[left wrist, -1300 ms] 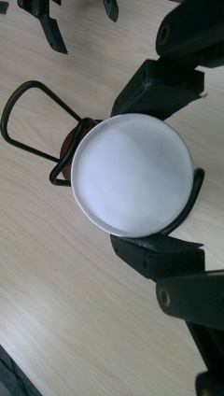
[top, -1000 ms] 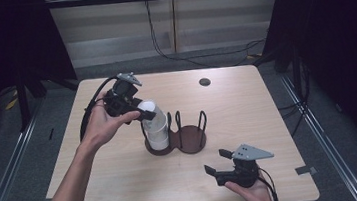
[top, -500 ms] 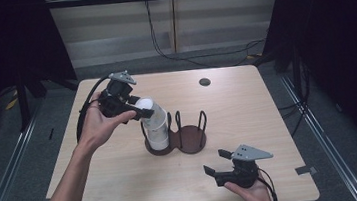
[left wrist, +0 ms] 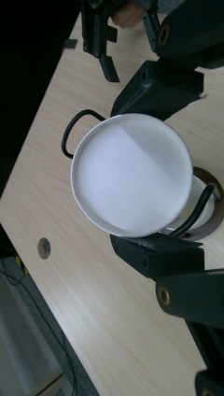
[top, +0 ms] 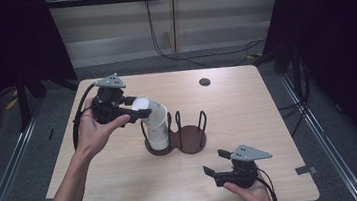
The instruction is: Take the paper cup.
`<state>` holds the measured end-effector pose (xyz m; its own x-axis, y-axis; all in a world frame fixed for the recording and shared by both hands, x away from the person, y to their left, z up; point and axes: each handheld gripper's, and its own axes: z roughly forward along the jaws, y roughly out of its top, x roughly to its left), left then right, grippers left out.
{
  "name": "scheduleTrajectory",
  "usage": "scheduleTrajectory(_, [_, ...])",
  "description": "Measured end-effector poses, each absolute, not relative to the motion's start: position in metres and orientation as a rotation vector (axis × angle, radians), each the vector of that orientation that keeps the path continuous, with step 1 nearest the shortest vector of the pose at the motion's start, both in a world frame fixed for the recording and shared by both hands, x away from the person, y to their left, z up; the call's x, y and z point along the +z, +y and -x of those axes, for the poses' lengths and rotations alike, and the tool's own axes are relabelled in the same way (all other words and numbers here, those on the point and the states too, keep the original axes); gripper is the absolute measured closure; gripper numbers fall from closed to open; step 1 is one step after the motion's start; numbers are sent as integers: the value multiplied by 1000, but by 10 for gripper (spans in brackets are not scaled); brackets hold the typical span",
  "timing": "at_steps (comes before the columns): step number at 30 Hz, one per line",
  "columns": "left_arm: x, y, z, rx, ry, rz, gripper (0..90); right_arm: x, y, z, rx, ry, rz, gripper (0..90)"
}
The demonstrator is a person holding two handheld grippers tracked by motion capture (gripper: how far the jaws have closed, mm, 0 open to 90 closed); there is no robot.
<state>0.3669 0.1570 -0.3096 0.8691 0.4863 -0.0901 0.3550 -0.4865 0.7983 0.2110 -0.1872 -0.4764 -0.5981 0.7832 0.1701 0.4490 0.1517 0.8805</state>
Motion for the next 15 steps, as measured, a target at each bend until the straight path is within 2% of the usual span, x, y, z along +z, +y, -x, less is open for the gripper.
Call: scheduleTrajectory(15, [-314, 171, -349, 136, 542, -2061, 376, -477, -185, -212, 1429, 2127, -1180, 198])
